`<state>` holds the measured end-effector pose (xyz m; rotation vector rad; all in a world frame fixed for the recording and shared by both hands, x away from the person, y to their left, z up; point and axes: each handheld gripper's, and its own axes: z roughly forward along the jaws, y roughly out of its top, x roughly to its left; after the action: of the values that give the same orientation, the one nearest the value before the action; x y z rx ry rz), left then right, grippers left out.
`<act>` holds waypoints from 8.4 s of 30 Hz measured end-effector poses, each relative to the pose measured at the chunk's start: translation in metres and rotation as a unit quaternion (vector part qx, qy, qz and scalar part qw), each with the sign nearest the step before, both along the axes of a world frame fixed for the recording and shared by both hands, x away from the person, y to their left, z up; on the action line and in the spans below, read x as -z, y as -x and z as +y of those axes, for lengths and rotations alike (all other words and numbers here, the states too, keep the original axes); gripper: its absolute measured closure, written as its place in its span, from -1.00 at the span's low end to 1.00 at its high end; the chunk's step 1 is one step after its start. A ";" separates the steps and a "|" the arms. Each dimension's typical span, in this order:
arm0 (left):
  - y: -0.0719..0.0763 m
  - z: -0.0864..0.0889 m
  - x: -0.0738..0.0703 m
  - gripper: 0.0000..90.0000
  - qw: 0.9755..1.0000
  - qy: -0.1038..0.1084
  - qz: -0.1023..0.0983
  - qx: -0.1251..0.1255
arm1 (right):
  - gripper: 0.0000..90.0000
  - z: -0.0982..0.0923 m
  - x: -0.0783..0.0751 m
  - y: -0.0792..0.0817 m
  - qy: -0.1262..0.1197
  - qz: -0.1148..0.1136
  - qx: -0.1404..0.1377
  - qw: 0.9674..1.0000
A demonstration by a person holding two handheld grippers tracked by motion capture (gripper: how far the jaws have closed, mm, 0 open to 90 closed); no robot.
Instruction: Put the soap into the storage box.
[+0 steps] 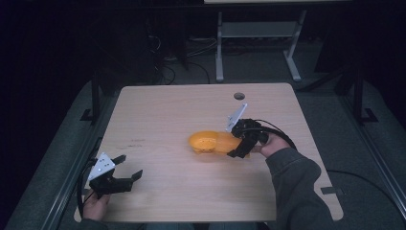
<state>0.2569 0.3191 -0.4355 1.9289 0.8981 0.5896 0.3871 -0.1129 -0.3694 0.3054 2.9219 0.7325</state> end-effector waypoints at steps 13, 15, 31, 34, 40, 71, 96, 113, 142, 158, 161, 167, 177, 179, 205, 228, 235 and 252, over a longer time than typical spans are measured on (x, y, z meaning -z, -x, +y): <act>0.000 0.000 0.000 -0.68 1.000 -0.001 0.001 0.000 | -0.54 0.008 -0.002 -0.009 -0.014 0.001 -0.005 1.000; 0.000 0.000 0.000 -0.68 1.000 -0.001 0.001 0.001 | -0.54 0.011 -0.003 -0.011 -0.010 0.000 -0.009 1.000; 0.000 -0.001 0.000 -0.68 1.000 -0.001 0.001 0.001 | -0.54 0.039 -0.010 -0.026 -0.016 0.002 -0.030 0.999; -0.001 -0.001 0.000 -0.68 1.000 0.000 0.000 0.000 | -0.54 0.046 -0.009 -0.030 -0.014 0.001 -0.035 0.999; -0.001 0.000 0.000 -0.68 1.000 0.001 0.000 0.000 | -0.54 0.055 -0.008 -0.036 -0.015 0.003 -0.043 0.999; -0.002 0.001 0.000 -0.68 1.000 -0.005 0.000 0.004 | -0.54 0.080 0.014 -0.053 -0.011 0.019 -0.062 0.998; -0.002 0.001 0.001 -0.68 1.000 -0.003 0.003 0.004 | -0.56 0.083 0.024 -0.057 -0.005 0.029 -0.057 0.998; -0.002 0.001 0.001 -0.68 1.000 -0.005 0.004 0.004 | -0.62 0.083 0.025 -0.055 -0.003 0.034 -0.035 0.999; -0.002 -0.001 0.001 -0.68 1.000 0.000 0.005 0.003 | -0.68 0.063 0.011 -0.051 -0.046 0.024 -0.009 0.999; -0.002 -0.001 0.001 -0.68 1.000 -0.002 0.006 0.003 | -0.68 0.047 0.002 -0.044 -0.055 0.014 0.001 0.998; -0.002 -0.001 0.001 -0.68 1.000 -0.003 0.006 0.003 | -0.68 0.045 0.001 -0.043 -0.053 0.014 0.004 0.998; -0.002 -0.001 0.001 -0.68 1.000 -0.002 0.006 0.003 | -0.68 0.039 0.001 -0.040 -0.055 0.015 0.011 0.998; -0.002 -0.001 0.001 -0.68 1.000 -0.003 0.006 0.003 | -0.68 0.030 0.002 -0.035 -0.056 0.020 0.016 0.998; -0.002 -0.001 0.001 -0.68 1.000 -0.003 0.006 0.003 | -0.68 0.028 0.002 -0.034 -0.057 0.022 0.016 0.998; -0.002 -0.002 0.002 -0.68 1.000 -0.006 0.008 0.004 | -0.68 0.003 0.003 -0.022 -0.050 0.028 0.038 0.998; -0.002 -0.002 0.002 -0.68 1.000 -0.008 0.008 0.005 | -0.68 -0.022 0.008 -0.007 -0.051 0.031 0.060 0.996; -0.002 -0.003 0.002 -0.68 1.000 -0.008 0.008 0.005 | -0.68 -0.032 0.015 -0.003 -0.048 0.039 0.070 0.996; -0.003 -0.003 0.002 -0.68 1.000 -0.011 0.009 0.006 | -0.68 -0.047 0.021 0.006 -0.051 0.044 0.085 0.994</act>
<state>0.2595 0.3163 -0.4378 1.9602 0.8934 0.5786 0.3815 -0.1599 -0.3904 0.6019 2.8962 0.8647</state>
